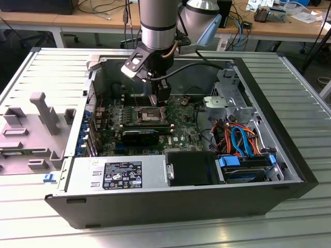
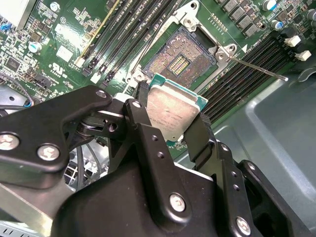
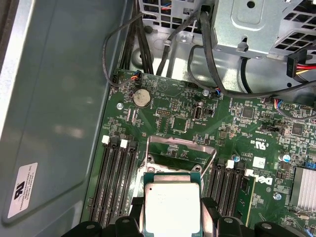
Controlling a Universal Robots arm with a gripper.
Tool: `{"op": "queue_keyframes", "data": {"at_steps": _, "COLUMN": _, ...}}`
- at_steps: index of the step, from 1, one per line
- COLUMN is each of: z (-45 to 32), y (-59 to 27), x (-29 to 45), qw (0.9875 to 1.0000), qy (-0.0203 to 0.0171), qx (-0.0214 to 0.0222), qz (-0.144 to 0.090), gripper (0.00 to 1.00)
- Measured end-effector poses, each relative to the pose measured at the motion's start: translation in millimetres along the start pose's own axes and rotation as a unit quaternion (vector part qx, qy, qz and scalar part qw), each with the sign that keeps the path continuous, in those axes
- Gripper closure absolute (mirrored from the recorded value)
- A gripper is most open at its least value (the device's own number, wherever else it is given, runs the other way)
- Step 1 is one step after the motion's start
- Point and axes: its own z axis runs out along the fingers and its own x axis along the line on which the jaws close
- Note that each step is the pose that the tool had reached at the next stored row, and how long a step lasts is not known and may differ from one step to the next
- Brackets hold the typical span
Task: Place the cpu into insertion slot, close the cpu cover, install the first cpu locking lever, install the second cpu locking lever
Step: 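Place the cpu into insertion slot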
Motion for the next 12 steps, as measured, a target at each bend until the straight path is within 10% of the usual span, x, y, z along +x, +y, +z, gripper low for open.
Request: {"op": "queue_keyframes", "data": {"at_steps": 12, "z": 0.4, "y": 0.0, "x": 0.0, "qw": 0.9999, "qy": -0.0009, "qx": 0.0, "qz": 0.014, "gripper": 0.46}}
